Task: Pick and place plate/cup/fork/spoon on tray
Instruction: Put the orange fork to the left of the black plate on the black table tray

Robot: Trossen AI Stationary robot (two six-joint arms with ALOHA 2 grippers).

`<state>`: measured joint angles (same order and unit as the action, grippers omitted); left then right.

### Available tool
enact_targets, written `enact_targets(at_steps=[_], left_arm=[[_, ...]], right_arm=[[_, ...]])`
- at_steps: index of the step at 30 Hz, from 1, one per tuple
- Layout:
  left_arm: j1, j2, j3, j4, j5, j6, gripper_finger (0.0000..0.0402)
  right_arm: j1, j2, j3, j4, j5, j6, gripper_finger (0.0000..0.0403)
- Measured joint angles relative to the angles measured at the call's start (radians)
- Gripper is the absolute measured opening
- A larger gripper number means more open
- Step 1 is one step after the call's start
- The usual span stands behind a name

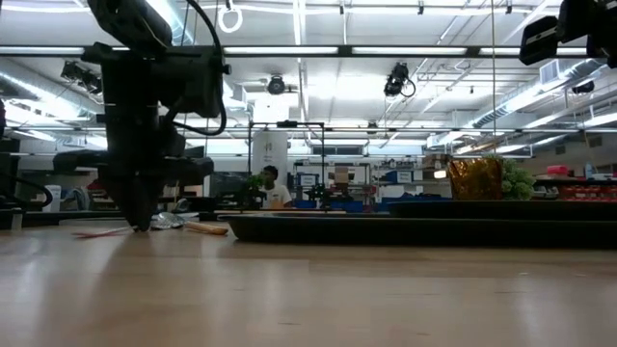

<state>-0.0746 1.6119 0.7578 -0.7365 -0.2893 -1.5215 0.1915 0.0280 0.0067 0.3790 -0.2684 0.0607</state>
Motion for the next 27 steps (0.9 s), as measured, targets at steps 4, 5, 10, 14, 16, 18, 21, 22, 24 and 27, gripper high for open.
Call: enact_targets(at_steps=[4, 5, 10, 14, 16, 18, 21, 22, 24, 27], left_arm=[[0.000, 0.000, 0.000, -0.007, 0.003, -0.008, 0.0011], [0.000, 0.000, 0.000, -0.008, 0.004, -0.012, 0.0012], [-0.007, 0.007, 0.046, -0.056, 0.043, -0.001, 0.0020], [-0.014, 0.006, 0.155, -0.108, 0.030, 0.025, 0.0012], [-0.025, 0.006, 0.201, -0.119, -0.047, 0.027, 0.0013], [-0.030, 0.006, 0.251, -0.120, -0.114, 0.029, 0.0016], [-0.032, 0.005, 0.318, -0.097, -0.188, 0.068, 0.0017], [-0.031, 0.007, 0.337, -0.084, -0.212, 0.084, 0.0016], [-0.030, 0.008, 0.372, -0.023, -0.267, 0.116, 0.0015], [-0.028, 0.008, 0.384, 0.135, -0.326, 0.191, 0.0016]], right_arm=[[0.000, 0.000, 0.000, 0.000, 0.000, 0.014, 0.0088], [0.000, 0.000, 0.000, 0.000, 0.000, 0.014, 0.0088], [0.000, 0.000, 0.000, 0.000, 0.002, 0.014, 0.0088], [0.000, 0.000, 0.000, 0.000, 0.019, 0.014, 0.0088], [0.000, 0.000, 0.000, 0.000, 0.027, 0.014, 0.0088], [0.000, 0.000, 0.000, 0.000, 0.036, 0.015, 0.0088], [0.000, 0.000, 0.000, 0.000, 0.036, 0.014, 0.0088], [0.000, 0.000, 0.000, 0.000, 0.036, 0.015, 0.0088], [0.000, 0.000, 0.000, 0.000, 0.036, 0.014, 0.0088], [0.000, 0.000, 0.000, 0.000, 0.036, 0.014, 0.0088]])
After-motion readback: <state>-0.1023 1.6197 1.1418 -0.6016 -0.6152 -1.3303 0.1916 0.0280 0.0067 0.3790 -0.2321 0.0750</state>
